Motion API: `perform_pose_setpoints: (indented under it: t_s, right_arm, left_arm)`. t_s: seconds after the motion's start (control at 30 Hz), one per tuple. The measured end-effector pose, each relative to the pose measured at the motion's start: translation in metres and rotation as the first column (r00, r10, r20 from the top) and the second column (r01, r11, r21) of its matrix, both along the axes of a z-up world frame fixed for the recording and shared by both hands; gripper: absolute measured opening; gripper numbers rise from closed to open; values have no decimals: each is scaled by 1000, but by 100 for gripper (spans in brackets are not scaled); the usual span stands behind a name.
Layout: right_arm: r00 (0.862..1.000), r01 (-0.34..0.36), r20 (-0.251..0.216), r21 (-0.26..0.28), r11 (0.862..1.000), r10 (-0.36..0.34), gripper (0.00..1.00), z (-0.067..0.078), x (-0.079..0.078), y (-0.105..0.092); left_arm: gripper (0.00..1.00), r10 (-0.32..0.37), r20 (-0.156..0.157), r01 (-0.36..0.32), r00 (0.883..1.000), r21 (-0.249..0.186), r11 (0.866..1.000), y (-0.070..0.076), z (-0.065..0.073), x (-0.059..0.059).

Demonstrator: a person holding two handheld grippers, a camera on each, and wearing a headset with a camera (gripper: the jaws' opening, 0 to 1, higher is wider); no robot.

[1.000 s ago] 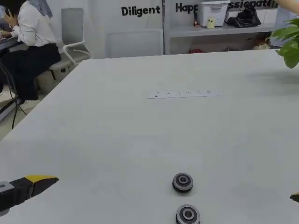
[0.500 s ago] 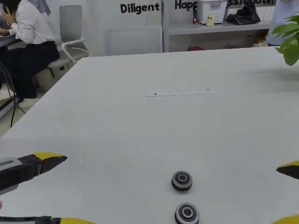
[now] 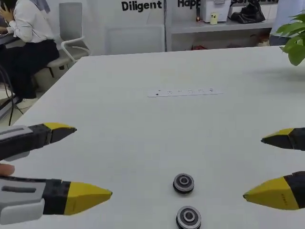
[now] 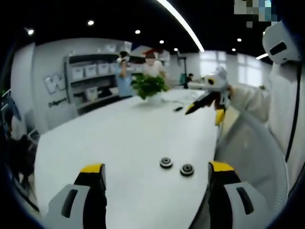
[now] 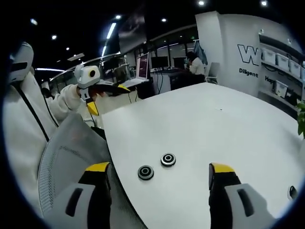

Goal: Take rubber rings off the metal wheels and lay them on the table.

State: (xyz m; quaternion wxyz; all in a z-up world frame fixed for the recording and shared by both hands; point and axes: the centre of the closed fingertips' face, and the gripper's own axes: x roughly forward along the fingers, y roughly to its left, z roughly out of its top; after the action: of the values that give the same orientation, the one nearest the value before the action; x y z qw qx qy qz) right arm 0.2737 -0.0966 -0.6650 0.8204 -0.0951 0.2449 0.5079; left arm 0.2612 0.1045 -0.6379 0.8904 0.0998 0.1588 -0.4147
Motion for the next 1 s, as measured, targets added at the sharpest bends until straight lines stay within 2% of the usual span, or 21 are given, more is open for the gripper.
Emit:
perform_pose_setpoints:
  t_s: [0.13, 0.17, 0.27, 0.37, 0.47, 0.57, 0.63, 0.7, 0.83, 0.93, 0.97, 1.0]
  right_arm:
    - [999, -30, 39, 6, 1000, 30, 79, 10, 9, 8]
    - [998, -39, 45, 6, 999, 39, 79, 11, 10, 11]
    - [995, -74, 66, 19, 997, 73, 79, 13, 13, 20]
    - [988, -123, 99, 55, 991, 117, 78, 13, 14, 31]
    - [984, -149, 110, 73, 986, 141, 76, 8, 15, 37]
    - [976, -176, 145, 104, 979, 160, 76, 4, 17, 44]
    - [976, -180, 145, 131, 975, 161, 74, 1, 17, 48]
    - [975, -189, 145, 129, 974, 170, 73, -5, 16, 51]
    - [970, -212, 142, 108, 971, 196, 72, -23, 10, 54]
    - [969, -231, 122, 139, 963, 215, 69, -32, 6, 58]
    - [969, -235, 107, 134, 963, 221, 68, -36, 5, 58]
    - [968, -239, 111, 129, 963, 225, 67, -40, 5, 60]
  left_arm:
    - [89, -33, 39, 33, 999, 12, 999, -10, 11, 13]
    - [89, -56, 53, 56, 997, 6, 998, -15, 14, 17]
    - [87, -92, 62, 93, 994, -10, 996, -25, 17, 23]
    - [86, -116, 87, 120, 989, -40, 992, -38, 23, 31]
    - [85, -143, 96, 149, 985, -57, 987, -51, 21, 35]
    - [83, -183, 100, 190, 978, -61, 980, -66, 14, 37]
    - [81, -210, 110, 218, 971, -64, 974, -77, 10, 37]
    - [80, -232, 120, 241, 965, -68, 968, -84, 6, 37]
    - [73, -249, 124, 258, 960, -56, 965, -95, -11, 36]
    - [72, -262, 92, 268, 961, -55, 962, -101, -30, 32]
    - [72, -265, 86, 270, 960, -56, 961, -103, -33, 30]
    - [72, -273, 78, 277, 959, -53, 959, -105, -38, 28]
